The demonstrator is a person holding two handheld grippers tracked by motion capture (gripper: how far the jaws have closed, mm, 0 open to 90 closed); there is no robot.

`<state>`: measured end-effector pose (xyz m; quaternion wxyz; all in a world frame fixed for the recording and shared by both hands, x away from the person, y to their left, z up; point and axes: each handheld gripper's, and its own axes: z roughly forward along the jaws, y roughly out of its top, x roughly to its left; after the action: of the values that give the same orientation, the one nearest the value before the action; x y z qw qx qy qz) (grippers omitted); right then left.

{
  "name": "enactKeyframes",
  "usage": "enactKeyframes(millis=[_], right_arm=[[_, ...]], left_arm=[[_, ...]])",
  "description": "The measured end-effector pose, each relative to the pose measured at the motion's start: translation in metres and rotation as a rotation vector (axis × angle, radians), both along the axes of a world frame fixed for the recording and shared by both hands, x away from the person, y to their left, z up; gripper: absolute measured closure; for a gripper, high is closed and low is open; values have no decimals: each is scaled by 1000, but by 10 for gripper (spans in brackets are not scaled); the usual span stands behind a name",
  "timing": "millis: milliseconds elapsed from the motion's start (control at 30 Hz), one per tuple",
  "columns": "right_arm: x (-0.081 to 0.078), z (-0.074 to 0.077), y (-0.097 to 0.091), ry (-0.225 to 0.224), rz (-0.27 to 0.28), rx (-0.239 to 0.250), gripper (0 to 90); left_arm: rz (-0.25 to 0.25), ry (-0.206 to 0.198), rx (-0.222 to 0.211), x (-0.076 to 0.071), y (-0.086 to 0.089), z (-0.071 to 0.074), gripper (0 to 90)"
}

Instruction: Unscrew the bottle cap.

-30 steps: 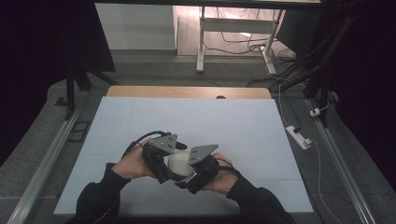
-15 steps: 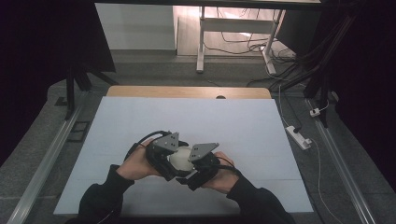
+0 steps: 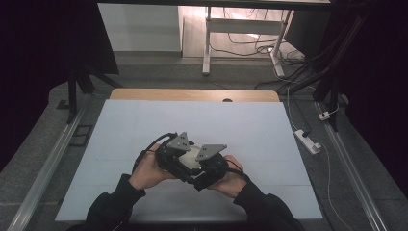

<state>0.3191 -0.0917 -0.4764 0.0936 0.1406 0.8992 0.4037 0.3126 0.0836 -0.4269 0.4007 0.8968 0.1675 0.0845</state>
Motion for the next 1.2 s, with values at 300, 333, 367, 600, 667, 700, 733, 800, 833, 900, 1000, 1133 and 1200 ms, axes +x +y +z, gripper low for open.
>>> enactKeyframes(millis=[300, 333, 367, 600, 667, 700, 733, 800, 833, 900, 1000, 1133, 1200], right_arm=[[0, 0, 0, 5, 3, 4, 66], [0, -1, 0, 4, 3, 4, 67], [0, -1, 0, 5, 4, 5, 66], [0, -1, -1, 10, -4, 8, 66], [1, -1, -2, 4, -9, 8, 66], [1, -1, -2, 4, -9, 8, 66], [1, -1, -2, 6, -12, 9, 66], [3, -1, -4, 2, -16, 8, 66], [3, -1, -4, 3, -20, 9, 67], [4, -1, -6, 4, -28, 10, 66], [7, -1, -8, 1, -37, 11, 66], [9, -1, -11, -3, -51, 10, 66], [11, -1, -12, -5, -57, 10, 66]], left_arm=[[12, -9, -18, -1, 3, 6, 80], [15, -11, -17, -1, 4, 6, 80], [16, -12, -17, -1, 4, 7, 80], [36, -16, -23, 0, 11, 10, 80], [43, -17, -23, 0, 13, 11, 80], [47, -19, -24, 1, 14, 11, 80], [48, -20, -21, 1, 16, 11, 80], [56, -19, -29, 1, 19, 12, 80], [60, -18, -30, 1, 20, 12, 80], [65, -19, -31, 1, 23, 13, 80], [75, -16, -36, 0, 26, 13, 80], [81, -12, -37, 0, 30, 12, 80], [81, -11, -38, -1, 31, 12, 80]])
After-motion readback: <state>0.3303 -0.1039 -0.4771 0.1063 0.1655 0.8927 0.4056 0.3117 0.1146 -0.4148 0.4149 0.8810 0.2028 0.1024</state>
